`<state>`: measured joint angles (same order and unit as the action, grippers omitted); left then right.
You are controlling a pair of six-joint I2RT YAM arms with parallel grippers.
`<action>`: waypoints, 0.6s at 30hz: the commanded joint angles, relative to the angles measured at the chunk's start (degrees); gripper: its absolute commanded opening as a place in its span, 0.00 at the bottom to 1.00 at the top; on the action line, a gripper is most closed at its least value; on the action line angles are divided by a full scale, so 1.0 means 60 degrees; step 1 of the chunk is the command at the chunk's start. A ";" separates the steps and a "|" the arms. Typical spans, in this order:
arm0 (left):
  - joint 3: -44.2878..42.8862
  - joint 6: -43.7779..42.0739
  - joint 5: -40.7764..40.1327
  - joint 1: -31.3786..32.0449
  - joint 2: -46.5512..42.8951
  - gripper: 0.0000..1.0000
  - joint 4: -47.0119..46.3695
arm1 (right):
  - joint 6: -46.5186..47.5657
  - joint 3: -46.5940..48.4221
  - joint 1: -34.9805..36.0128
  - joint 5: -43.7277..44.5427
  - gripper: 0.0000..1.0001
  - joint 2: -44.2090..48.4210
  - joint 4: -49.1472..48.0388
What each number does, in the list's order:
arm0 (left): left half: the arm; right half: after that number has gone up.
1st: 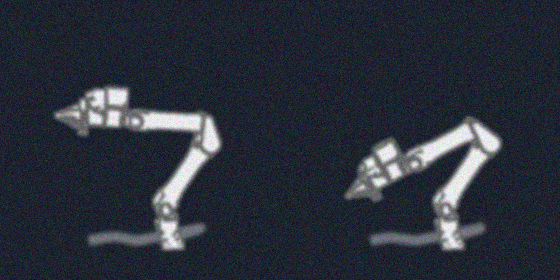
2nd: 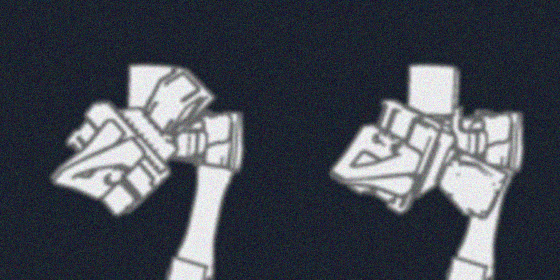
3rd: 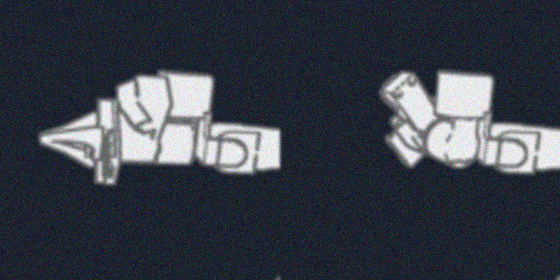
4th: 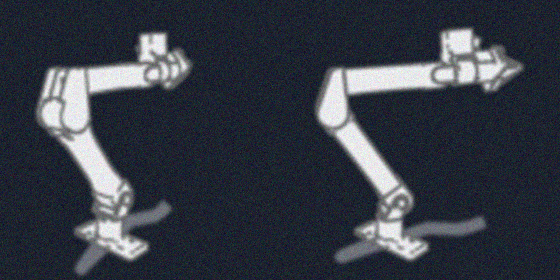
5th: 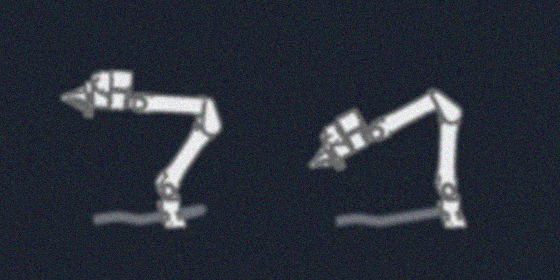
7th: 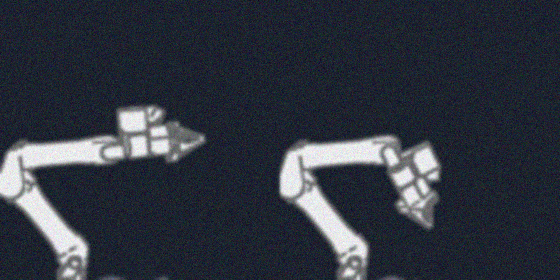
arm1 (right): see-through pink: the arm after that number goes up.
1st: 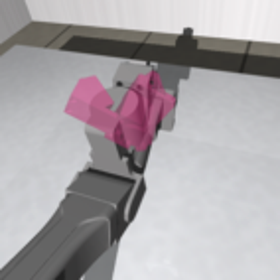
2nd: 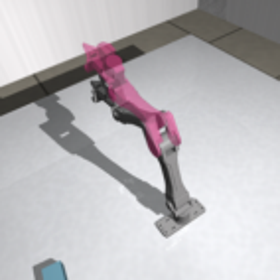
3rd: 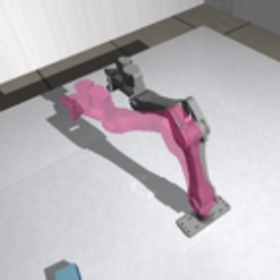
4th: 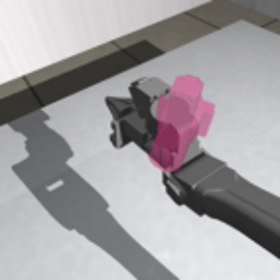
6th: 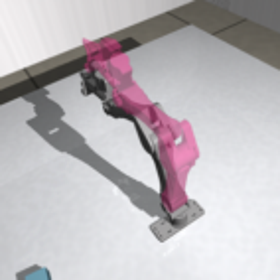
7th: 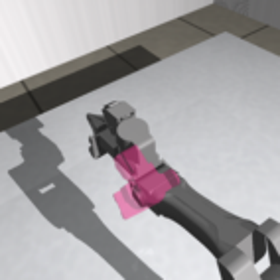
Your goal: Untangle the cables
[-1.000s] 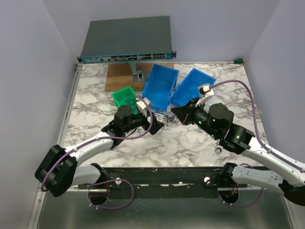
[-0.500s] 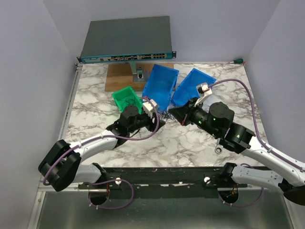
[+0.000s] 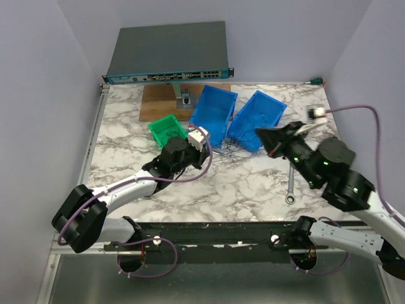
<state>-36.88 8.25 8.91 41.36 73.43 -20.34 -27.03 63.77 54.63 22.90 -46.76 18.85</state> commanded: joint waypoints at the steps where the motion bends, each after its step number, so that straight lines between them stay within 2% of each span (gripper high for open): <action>1: -0.0349 0.0282 -0.1408 -0.0047 0.0111 0.00 0.0868 | 0.0753 0.0953 -0.0074 0.2434 0.01 0.1147 0.0509; 6: -0.0555 0.0470 -0.2802 -0.0136 0.0096 0.00 0.1666 | 0.1021 0.1310 -0.0067 0.4714 0.01 0.2026 0.0696; 9: -0.0599 0.1255 -0.4635 -0.0455 -0.0050 0.00 0.2486 | 0.1177 0.1256 -0.0064 0.6064 0.01 0.2508 0.0553; 10: -0.0527 0.1548 -0.4883 -0.0691 -0.0154 0.00 0.2688 | 0.1267 0.1213 -0.0064 0.6503 0.01 0.2662 0.0484; 14: 0.0305 0.2772 -0.4949 -0.2039 -0.1133 0.00 0.2694 | 0.1606 0.0998 -0.0064 0.7642 0.01 0.3132 0.0140; 18: 0.1008 0.3312 -0.5199 -0.2499 -0.2081 0.00 0.2511 | 0.1862 0.0893 -0.0065 0.7711 0.01 0.3339 -0.0050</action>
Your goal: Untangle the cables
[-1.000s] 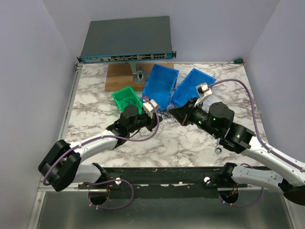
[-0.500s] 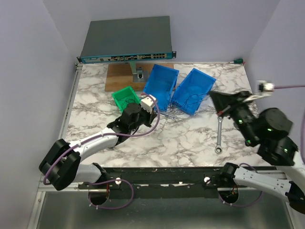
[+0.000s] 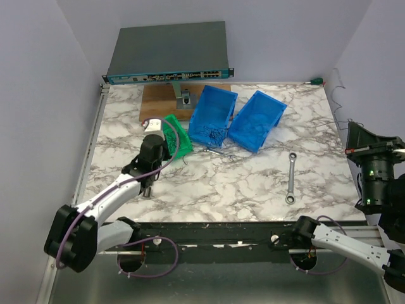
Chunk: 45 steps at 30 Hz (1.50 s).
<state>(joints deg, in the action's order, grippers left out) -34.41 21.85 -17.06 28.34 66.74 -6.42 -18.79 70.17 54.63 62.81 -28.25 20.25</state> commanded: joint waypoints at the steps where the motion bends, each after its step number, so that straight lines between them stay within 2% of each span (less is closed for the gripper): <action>1: 0.0721 0.1078 -0.0931 -0.0328 -0.1156 0.00 0.0130 | 0.0582 -0.0227 -0.0059 0.0938 0.01 0.0232 -0.0372; 6: 0.0898 0.1340 -0.1503 -0.0328 -0.1567 0.00 0.0258 | 0.0622 -0.0197 -0.0062 0.1026 0.01 -0.0080 -0.0398; 9: 0.0885 0.1739 -0.2334 -0.0329 -0.1785 0.00 0.0717 | 0.0657 -0.0110 -0.0063 0.1216 0.01 -0.0059 -0.0416; 16: 0.1526 0.3294 -0.4647 -0.0350 -0.3081 0.00 0.1801 | 0.0413 -0.0244 -0.0065 0.3446 0.01 0.0757 -0.0839; 20: 0.1726 0.3678 -0.5083 -0.0349 -0.3377 0.00 0.1924 | 0.1249 -0.0601 -0.0044 0.3490 0.01 0.1482 -0.1818; 23: 0.1711 0.3765 -0.5126 -0.0359 -0.3309 0.00 0.1925 | 0.1673 -0.0584 -0.0026 0.3136 0.01 0.1618 -0.1850; 25: 0.1719 0.3480 -0.4855 -0.0343 -0.3300 0.00 0.1575 | 0.2140 -0.0639 0.0005 0.2171 0.01 0.1612 -0.1859; 26: 0.1749 0.2960 -0.4275 -0.0343 -0.3326 0.00 0.1175 | 0.2220 -0.0674 0.0020 0.1708 0.01 0.1541 -0.1719; 29: 0.1999 0.1071 -0.1572 -0.0334 -0.3407 0.00 -0.0703 | 0.1188 -0.0506 0.0040 0.0104 0.01 0.0986 -0.0047; 32: 0.2016 0.0353 0.0179 -0.0303 -0.3383 0.00 -0.1288 | 0.0527 -0.0482 0.0038 -0.0530 0.01 0.0197 0.1039; 35: 0.2007 -0.0032 0.0809 -0.0214 -0.3403 0.00 -0.1456 | 0.0159 -0.0747 0.0039 -0.1526 0.01 -0.0550 0.1599; 38: 0.2112 -0.0334 0.1446 0.0001 -0.3475 0.05 -0.1866 | -0.0132 -0.1053 0.0042 -0.2386 0.01 -0.1144 0.1872; 45: 0.2037 -0.0769 0.1548 0.0600 -0.3374 0.02 -0.2081 | -0.0909 -0.1433 0.0037 -0.2539 0.02 -0.1927 0.2539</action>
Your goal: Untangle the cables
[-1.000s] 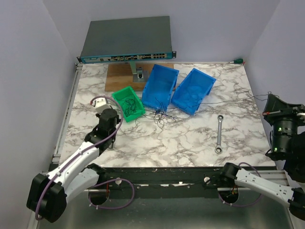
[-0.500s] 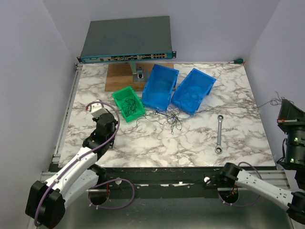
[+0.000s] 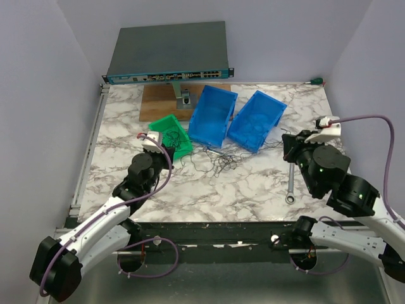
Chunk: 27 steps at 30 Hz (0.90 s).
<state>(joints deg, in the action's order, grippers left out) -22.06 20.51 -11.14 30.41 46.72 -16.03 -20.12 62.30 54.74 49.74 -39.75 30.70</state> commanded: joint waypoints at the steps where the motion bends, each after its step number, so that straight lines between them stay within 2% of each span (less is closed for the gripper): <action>1: -0.0014 -0.0562 0.0528 0.0286 -0.0050 0.02 -0.0463 | -0.0972 -0.0203 0.0017 -0.0097 0.03 -0.0019 0.1005; 3: 0.0006 -0.0541 0.0430 0.0321 -0.0124 0.02 -0.0421 | -0.1970 -0.0400 0.0020 0.0887 0.08 0.0031 0.1690; 6: 0.0044 -0.0449 0.0023 0.0309 -0.0315 0.00 -0.0228 | -0.4177 -0.0816 0.0017 0.2311 0.08 0.0281 0.3172; 11: 0.0315 -0.0221 -0.1228 0.0312 -0.0947 0.00 0.0001 | -0.6430 -0.1415 0.0021 0.2605 0.13 0.0843 0.4853; 12: 0.0374 -0.0165 -0.1467 0.0313 -0.1110 0.00 0.0031 | -0.6668 -0.1475 0.0018 0.2588 0.21 0.0926 0.5021; 16: 0.0616 -0.0050 -0.1989 0.0319 -0.1716 0.00 0.0057 | -0.6385 -0.1388 0.0018 0.2409 0.81 0.1267 0.4895; 17: 0.0691 -0.0043 -0.2038 0.0316 -0.1836 0.00 0.0012 | -0.6036 -0.1386 0.0026 0.2310 0.86 0.1299 0.4654; 19: 0.0769 -0.0035 -0.2133 0.0314 -0.1983 0.00 -0.0023 | -0.4580 -0.1462 0.0027 0.1506 0.87 0.1368 0.3699; 22: 0.0770 -0.0035 -0.2204 0.0317 -0.2018 0.00 0.0002 | -0.2269 -0.1792 0.0022 -0.0825 0.87 0.1286 0.1932; 24: 0.0748 -0.0020 -0.2280 0.0309 -0.2021 0.00 0.0060 | -0.1630 -0.1934 0.0017 -0.2108 0.89 0.0925 0.1387; 27: 0.0748 0.0007 -0.2438 0.0316 -0.2023 0.00 0.0094 | -0.1390 -0.1983 0.0018 -0.3152 0.90 -0.0228 0.1216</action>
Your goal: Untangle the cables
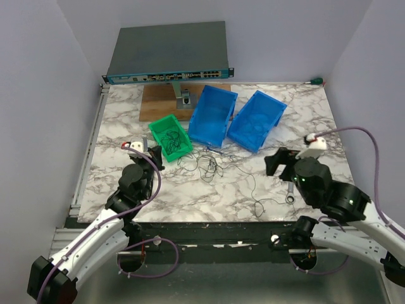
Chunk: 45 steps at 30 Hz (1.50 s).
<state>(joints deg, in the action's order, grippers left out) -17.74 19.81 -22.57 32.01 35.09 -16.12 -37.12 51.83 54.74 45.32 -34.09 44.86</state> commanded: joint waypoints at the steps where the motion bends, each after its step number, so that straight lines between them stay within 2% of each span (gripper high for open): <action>1: 0.0041 0.0136 -0.0602 0.0052 -0.0078 0.00 0.0119 | 0.1488 -0.0256 0.0026 -0.2711 0.90 -0.1586 -0.1187; 4: 0.0053 0.0209 -0.0905 0.0055 -0.0077 0.00 0.0152 | 0.1501 -0.0457 0.0015 -0.3693 0.92 -0.2938 -0.1615; 7: 0.0052 0.0434 -0.1479 0.0054 -0.0110 0.00 0.0274 | 0.1472 -0.0711 0.0003 -0.4080 0.94 -0.3981 -0.2141; 14: 0.0216 0.0724 -0.2203 0.0043 -0.0314 0.00 0.0299 | 0.1575 -0.1141 -0.0188 -0.4509 0.89 -0.4893 -0.3612; 22: 0.0199 0.0770 -0.2272 0.0048 -0.0193 0.00 0.0282 | 0.1816 -0.1516 -0.0966 -0.5889 0.86 -0.6148 -0.5037; 26: 0.0178 0.0755 -0.2285 0.0046 -0.0116 0.00 0.0299 | 0.1861 -0.1340 -0.1039 -0.5144 0.87 -0.6869 -0.4858; 28: 0.0175 0.0755 -0.2296 0.0053 -0.0123 0.00 0.0299 | 0.1819 -0.1285 -0.1198 -0.4790 0.90 -0.7167 -0.4740; 33: 0.0174 0.0755 -0.2253 0.0044 -0.0078 0.00 0.0265 | 0.2210 -0.1313 -0.1592 -0.4609 0.92 -0.7722 -0.5257; 39: 0.0127 0.0726 -0.2249 0.0042 0.0046 0.00 0.0240 | 0.2810 -0.0779 -0.1932 -0.4901 0.86 -0.8741 -0.5864; 45: 0.0129 0.0725 -0.2232 0.0048 0.0038 0.00 0.0255 | 0.2976 -0.0228 -0.2024 -0.5519 0.74 -0.9748 -0.6219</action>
<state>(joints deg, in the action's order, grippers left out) -16.91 23.86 -34.57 32.01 35.35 -14.04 -21.04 47.77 43.00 15.22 -89.49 11.20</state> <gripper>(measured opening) 0.008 0.777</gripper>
